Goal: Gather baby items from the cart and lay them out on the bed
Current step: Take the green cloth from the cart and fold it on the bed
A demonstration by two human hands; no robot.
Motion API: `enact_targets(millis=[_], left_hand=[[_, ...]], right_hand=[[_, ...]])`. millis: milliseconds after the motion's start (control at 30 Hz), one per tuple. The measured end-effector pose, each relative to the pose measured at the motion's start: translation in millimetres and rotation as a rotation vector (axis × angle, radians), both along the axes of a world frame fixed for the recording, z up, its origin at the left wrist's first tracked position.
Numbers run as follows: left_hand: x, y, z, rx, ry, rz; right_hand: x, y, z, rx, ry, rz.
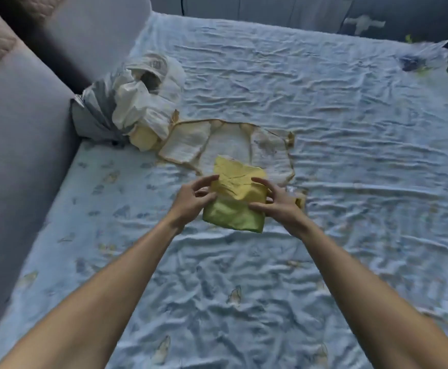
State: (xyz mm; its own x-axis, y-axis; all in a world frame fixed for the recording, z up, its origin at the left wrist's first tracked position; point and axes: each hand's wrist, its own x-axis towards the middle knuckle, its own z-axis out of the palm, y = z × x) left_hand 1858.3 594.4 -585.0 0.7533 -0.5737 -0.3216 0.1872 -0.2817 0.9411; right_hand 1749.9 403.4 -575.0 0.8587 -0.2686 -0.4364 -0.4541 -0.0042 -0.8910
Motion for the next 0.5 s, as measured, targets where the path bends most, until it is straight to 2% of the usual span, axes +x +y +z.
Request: enact_targets(millis=[133, 267, 333, 433, 500], left_hand=[[9.3, -3.5, -121.5, -0.013, 0.05, 0.093], [19.4, -5.6, -200.3, -0.053, 0.065, 0.147], [15.8, -2.0, -231.8, 0.052, 0.053, 0.101], [5.0, 3.7, -268.6, 0.333, -0.01, -0.105], [4.2, 5.4, -281.2, 0.395, -0.006, -0.174]], right_hand=[[15.1, -2.4, -123.6, -0.015, -0.012, 0.019], [17.2, -9.5, -207.5, 0.006, -0.047, -0.004], [11.9, -11.4, -240.1, -0.009, 0.01, -0.008], [3.6, -8.1, -277.6, -0.174, 0.189, 0.061], [1.3, -2.0, -293.3, -0.238, 0.226, 0.054]])
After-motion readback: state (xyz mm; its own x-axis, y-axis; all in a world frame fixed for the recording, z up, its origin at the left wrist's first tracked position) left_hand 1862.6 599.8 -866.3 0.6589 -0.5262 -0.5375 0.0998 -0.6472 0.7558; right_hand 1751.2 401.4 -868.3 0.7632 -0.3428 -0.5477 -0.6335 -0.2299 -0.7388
